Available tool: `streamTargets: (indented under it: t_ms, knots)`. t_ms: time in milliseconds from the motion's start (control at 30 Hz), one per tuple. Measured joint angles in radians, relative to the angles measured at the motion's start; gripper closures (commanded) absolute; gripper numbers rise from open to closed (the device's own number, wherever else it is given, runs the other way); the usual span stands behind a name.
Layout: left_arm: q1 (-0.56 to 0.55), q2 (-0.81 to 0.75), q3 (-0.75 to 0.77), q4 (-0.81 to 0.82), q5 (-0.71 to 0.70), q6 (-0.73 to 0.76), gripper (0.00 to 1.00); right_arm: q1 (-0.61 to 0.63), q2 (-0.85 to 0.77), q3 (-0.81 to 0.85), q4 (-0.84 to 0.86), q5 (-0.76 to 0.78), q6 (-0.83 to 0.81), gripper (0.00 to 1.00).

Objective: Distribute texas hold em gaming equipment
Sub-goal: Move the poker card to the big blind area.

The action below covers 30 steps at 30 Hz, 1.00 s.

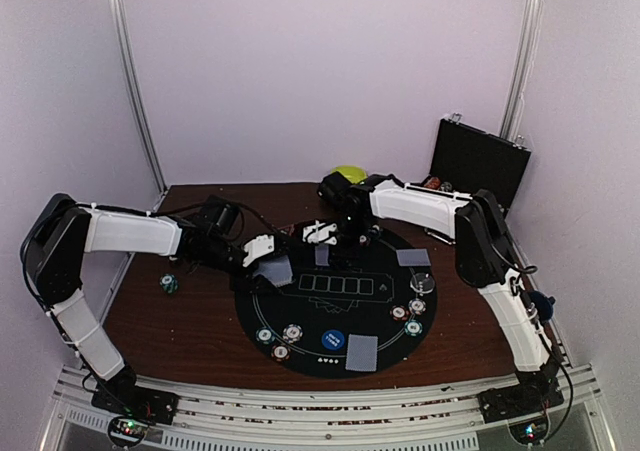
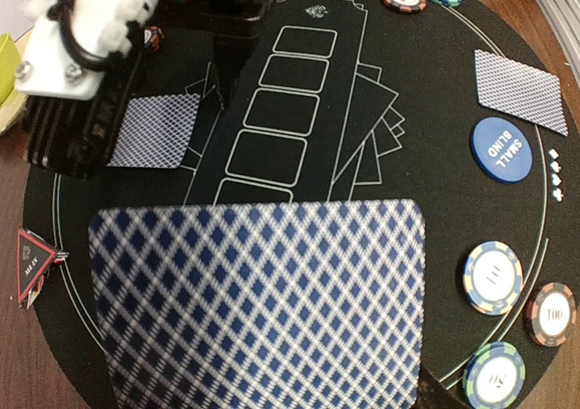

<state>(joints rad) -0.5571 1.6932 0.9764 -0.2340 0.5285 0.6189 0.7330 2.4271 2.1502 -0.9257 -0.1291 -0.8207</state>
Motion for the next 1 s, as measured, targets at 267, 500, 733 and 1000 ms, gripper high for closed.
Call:
streamTargets:
  t_ms: [267, 500, 733, 1000]
  knots:
    - [0.0, 0.0, 0.0, 0.0, 0.0, 0.0, 0.4, 0.003, -0.003, -0.05, 0.067, 0.096, 0.0, 0.34]
    - [0.0, 0.0, 0.0, 0.0, 0.0, 0.0, 0.4, 0.002, 0.027, -0.013, 0.126, 0.177, 0.001, 0.34]
    - [0.0, 0.0, 0.0, 0.0, 0.0, 0.0, 0.4, 0.002, 0.078, 0.069, 0.127, 0.186, -0.002, 0.32]
    - [0.0, 0.0, 0.0, 0.0, 0.0, 0.0, 0.4, 0.01, 0.089, 0.091, 0.119, 0.16, -0.013, 0.3]
